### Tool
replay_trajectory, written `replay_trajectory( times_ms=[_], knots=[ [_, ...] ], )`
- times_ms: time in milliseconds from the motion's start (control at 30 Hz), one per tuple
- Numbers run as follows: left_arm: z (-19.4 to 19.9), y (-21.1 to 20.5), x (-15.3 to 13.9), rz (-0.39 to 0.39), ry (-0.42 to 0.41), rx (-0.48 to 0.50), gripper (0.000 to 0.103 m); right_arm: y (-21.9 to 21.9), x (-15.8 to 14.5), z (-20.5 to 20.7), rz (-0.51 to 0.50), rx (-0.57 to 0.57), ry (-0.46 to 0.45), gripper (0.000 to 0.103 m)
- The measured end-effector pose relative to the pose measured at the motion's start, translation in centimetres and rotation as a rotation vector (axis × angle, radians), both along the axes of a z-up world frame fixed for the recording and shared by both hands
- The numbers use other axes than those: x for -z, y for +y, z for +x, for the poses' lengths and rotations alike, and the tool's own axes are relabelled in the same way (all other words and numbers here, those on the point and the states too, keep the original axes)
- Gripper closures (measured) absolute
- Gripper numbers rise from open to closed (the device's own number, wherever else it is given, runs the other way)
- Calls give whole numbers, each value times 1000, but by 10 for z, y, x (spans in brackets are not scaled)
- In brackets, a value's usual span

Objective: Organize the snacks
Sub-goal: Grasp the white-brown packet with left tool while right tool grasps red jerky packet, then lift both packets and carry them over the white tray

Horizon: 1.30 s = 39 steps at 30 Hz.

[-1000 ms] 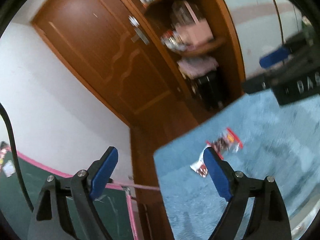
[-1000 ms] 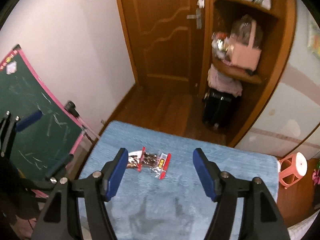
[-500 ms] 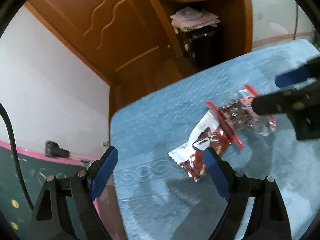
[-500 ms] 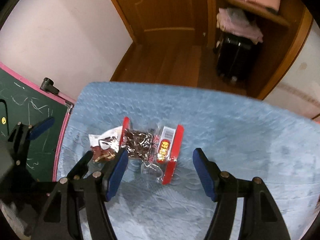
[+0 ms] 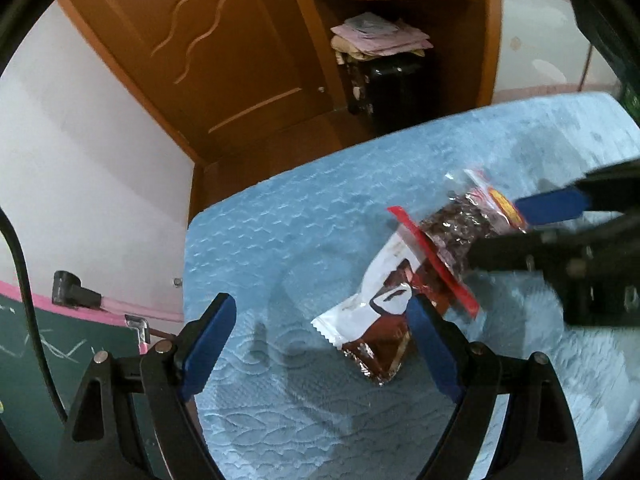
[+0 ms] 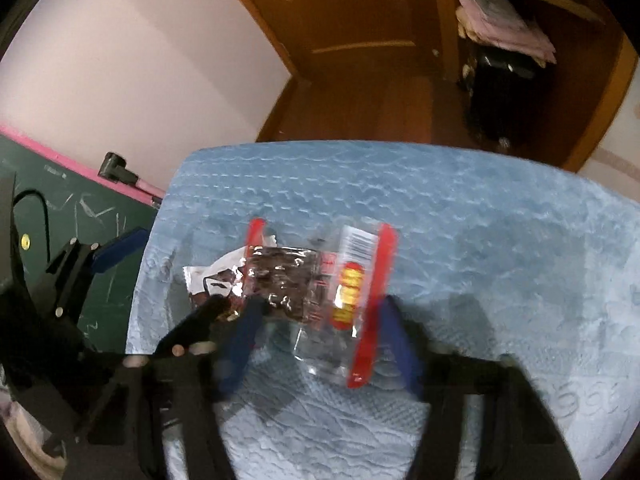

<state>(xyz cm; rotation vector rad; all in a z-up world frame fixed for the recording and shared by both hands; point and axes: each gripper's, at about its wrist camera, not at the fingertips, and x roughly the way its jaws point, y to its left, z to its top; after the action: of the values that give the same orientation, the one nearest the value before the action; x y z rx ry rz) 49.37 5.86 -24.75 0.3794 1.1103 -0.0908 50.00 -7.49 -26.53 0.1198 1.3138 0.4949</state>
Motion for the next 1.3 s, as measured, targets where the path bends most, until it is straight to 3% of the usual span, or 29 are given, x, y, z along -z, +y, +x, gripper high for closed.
replay_trajectory(
  times_ms=[67, 100, 133, 333, 600, 633, 733, 800, 833, 933, 1033, 1300],
  knots=[
    [-1, -1, 0, -2, 8, 10, 17, -2, -3, -1, 26, 1, -7, 78],
    [-1, -2, 1, -8, 17, 14, 16, -3, -6, -3, 24, -3, -21, 83],
    [0, -2, 1, -16, 28, 14, 16, -3, -9, -5, 17, -6, -42, 97],
    [10, -1, 8, -70, 80, -4, 11, -17, -22, -17, 21, 33, -84, 98],
    [22, 8, 19, -165, 147, -70, 4, -39, -24, -23, 32, 73, -68, 98],
    [23, 9, 20, -172, 150, -78, 7, -40, -23, -24, 36, 76, -66, 98],
    [20, 7, 13, -232, 148, -64, 52, -41, -25, -28, 65, 82, -58, 98],
    [17, -2, 6, -170, 123, -65, 62, -41, -30, -30, 68, 74, -68, 98],
    [15, -7, 5, -150, 117, -63, 86, -40, -32, -32, 67, 71, -75, 98],
    [6, -16, -7, -116, 106, -70, 90, -39, -44, -39, 71, 70, -96, 99],
    [-12, -22, -31, -137, 68, -59, 91, -40, -65, -51, 70, 59, -132, 99],
    [-95, -23, -120, -148, -38, -26, 91, -42, -147, -121, 81, 16, -251, 99]
  ],
)
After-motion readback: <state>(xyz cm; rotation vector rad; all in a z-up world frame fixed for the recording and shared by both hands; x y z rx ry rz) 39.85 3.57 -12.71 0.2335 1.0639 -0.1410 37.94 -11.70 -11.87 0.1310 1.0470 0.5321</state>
